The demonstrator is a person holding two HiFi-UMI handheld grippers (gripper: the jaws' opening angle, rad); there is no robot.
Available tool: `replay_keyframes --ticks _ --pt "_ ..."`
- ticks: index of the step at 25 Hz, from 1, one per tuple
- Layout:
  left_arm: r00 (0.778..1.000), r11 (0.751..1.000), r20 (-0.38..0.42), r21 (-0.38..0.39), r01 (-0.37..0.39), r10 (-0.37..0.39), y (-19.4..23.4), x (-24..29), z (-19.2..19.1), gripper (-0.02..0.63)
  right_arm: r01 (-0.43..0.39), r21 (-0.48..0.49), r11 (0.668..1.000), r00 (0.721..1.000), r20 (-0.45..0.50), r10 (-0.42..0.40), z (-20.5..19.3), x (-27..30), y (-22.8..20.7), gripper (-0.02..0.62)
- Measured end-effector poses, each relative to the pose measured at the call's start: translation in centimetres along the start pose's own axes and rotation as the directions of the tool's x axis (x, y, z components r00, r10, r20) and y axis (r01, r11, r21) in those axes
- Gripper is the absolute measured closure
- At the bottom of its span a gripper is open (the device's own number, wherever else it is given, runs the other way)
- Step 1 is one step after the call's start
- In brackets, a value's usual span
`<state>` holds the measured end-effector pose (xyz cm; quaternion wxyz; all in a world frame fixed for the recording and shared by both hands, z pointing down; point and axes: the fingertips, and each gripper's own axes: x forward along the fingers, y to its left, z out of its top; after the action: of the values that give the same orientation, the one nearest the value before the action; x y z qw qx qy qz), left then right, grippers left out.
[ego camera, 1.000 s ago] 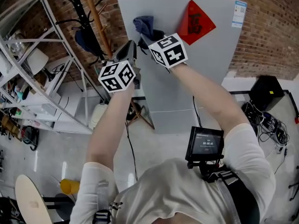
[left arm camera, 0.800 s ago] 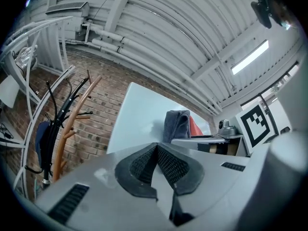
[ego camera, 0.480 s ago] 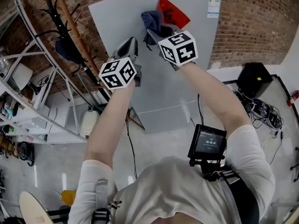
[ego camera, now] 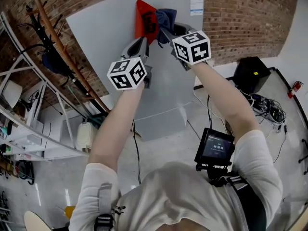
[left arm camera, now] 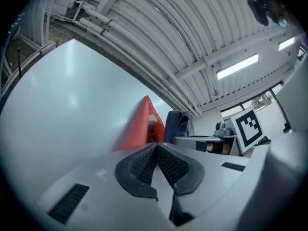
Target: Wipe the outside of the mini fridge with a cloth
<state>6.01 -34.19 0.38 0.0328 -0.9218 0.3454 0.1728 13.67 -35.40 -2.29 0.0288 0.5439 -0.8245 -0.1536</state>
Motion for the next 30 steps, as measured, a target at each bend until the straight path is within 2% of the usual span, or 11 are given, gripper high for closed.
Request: replay_keyframes --ticks 9,16,25,27,30 --pt "0.997 0.997 -0.024 -0.027 0.07 -0.071 -4.3 4.4 -2.8 0.606 0.157 0.016 0.987 0.985 -0.068 -0.156 -3.8 -3.3 -10.1 0.514" --pt "0.994 0.994 -0.023 -0.036 0.103 -0.104 -6.4 7.2 -4.2 0.606 0.227 0.015 0.974 0.97 -0.096 -0.224 -6.1 -5.2 -15.1 0.513" --pt "0.995 0.995 -0.005 -0.036 0.095 -0.095 -5.9 6.4 -4.9 0.606 0.199 0.019 0.98 0.977 -0.076 -0.198 -6.1 -5.3 -14.5 0.514" --pt "0.997 0.996 0.001 -0.04 0.082 -0.082 -4.9 5.1 -4.7 0.606 0.166 0.024 0.986 0.984 -0.068 -0.164 -6.2 -5.4 -12.6 0.513" --pt "0.999 0.998 0.007 -0.051 0.045 -0.045 -2.7 2.9 -4.3 0.606 0.067 0.048 0.997 0.997 -0.034 -0.066 -6.9 -5.3 -7.9 0.514"
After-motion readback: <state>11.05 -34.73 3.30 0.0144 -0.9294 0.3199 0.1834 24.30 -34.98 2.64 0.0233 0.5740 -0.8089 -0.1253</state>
